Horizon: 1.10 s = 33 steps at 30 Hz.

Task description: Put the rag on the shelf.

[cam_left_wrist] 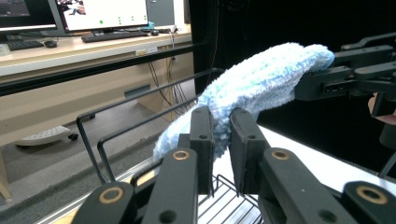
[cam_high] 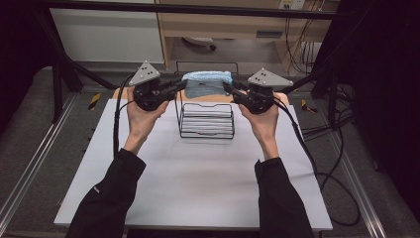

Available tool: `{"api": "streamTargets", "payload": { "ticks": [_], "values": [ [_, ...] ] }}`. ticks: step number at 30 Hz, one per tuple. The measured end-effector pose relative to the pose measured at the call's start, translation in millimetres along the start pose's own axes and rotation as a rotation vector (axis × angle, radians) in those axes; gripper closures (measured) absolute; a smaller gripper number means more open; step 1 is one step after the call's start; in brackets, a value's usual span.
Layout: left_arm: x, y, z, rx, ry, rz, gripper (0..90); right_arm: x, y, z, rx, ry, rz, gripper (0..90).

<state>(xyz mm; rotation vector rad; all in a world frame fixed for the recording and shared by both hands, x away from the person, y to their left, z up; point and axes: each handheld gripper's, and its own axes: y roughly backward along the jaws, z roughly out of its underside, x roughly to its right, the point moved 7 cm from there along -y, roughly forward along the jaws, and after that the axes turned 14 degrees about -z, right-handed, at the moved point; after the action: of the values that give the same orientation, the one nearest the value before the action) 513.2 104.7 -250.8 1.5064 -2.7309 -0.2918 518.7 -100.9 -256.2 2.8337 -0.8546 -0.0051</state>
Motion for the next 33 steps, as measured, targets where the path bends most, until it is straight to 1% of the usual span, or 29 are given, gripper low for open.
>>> {"api": "streamTargets", "payload": {
  "ticks": [2,3,5,6,7,8,11,12,14,16,18,19,20,23,24,27,29,30,33],
  "values": [
    [1.2,1.4,2.2,-0.005,-0.015,-0.005,80.6,-2.5,1.3,0.2,0.002,-0.003,-0.005,64.5],
    [1.5,2.1,3.3,-0.008,-0.026,-0.008,80.8,-4.2,2.1,-0.3,0.007,-0.011,-0.011,57.7],
    [2.3,3.1,5.8,-0.014,-0.043,-0.011,81.1,-7.1,5.0,-1.4,0.015,-0.020,-0.018,49.1],
    [2.6,3.2,7.2,-0.017,-0.047,-0.011,81.2,-8.9,7.9,-2.6,0.021,-0.019,-0.022,44.6],
    [2.8,3.3,8.5,-0.020,-0.050,-0.011,81.2,-10.2,10.1,-3.8,0.027,-0.028,-0.028,40.8],
    [2.8,3.5,9.6,-0.025,-0.053,-0.010,81.3,-11.2,12.7,-5.4,0.035,-0.036,-0.027,38.6],
    [3.7,4.0,11.5,-0.032,-0.054,-0.010,81.2,-13.3,17.3,-11.3,0.050,-0.042,-0.034,38.0],
    [4.2,4.4,12.1,-0.036,-0.060,-0.010,81.2,-13.6,17.9,-14.6,0.055,-0.044,-0.033,38.9],
    [5.4,5.1,13.6,-0.044,-0.078,-0.013,81.3,-13.8,17.4,-19.9,0.065,-0.054,-0.036,43.7],
    [6.0,5.7,15.2,-0.055,-0.094,-0.013,81.3,-13.4,15.2,-24.5,0.064,-0.071,-0.037,51.5],
    [6.2,5.9,16.7,-0.062,-0.101,-0.010,81.3,-12.9,11.9,-28.5,0.061,-0.092,-0.049,62.4],
    [6.1,5.8,17.4,-0.065,-0.102,-0.006,81.3,-12.5,10.3,-30.4,0.061,-0.102,-0.051,66.1],
    [6.0,5.7,18.3,-0.067,-0.106,-0.003,81.3,-11.9,8.7,-31.7,0.056,-0.106,-0.053,71.2],
    [5.8,5.4,20.2,-0.074,-0.111,0.004,81.3,-12.3,3.8,-33.6,0.037,-0.142,-0.078,79.5],
    [5.8,5.4,20.5,-0.075,-0.111,0.005,81.3,-13.0,2.1,-32.8,0.020,-0.149,-0.084,81.9],
    [5.5,6.3,20.4,-0.077,-0.108,0.007,80.9,-16.5,-2.4,-25.7,-0.029,-0.164,-0.101,86.3],
    [5.3,6.9,20.7,-0.084,-0.103,0.011,79.8,-19.2,-4.9,-19.5,-0.065,-0.156,-0.100,87.4],
    [4.8,7.5,20.6,-0.088,-0.098,0.012,78.7,-20.6,-5.8,-17.0,-0.075,-0.157,-0.103,87.6],
    [1.4,11.3,17.9,-0.096,-0.050,0.014,70.2,-19.5,-7.4,-10.0,-0.090,-0.165,-0.100,87.8]
  ]
}}
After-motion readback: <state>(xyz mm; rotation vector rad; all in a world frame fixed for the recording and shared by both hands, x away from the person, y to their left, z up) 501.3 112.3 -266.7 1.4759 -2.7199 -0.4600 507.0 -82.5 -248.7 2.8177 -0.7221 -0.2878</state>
